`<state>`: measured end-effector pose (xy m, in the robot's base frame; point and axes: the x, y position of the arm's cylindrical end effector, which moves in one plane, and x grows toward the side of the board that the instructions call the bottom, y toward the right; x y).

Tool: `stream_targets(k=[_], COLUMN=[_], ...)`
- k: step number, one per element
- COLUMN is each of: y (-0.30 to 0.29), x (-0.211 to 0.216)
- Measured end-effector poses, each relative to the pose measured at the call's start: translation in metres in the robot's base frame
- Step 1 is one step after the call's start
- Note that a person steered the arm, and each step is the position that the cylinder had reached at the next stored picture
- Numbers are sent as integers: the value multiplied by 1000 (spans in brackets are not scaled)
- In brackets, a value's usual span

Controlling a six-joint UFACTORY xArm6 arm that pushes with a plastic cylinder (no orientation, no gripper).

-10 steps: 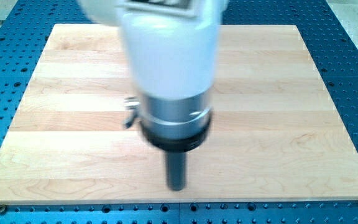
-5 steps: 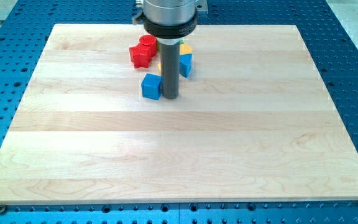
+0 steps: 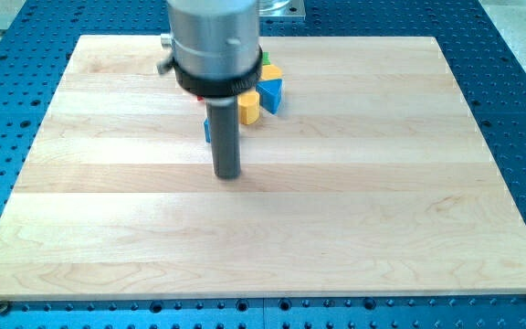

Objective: Place the red blocks and blue cube in a vertical line

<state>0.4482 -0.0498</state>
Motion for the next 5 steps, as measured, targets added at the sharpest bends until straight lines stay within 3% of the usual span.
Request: stream_targets(k=[1, 3, 5], y=[-10, -20, -78], x=[-47, -50, -49])
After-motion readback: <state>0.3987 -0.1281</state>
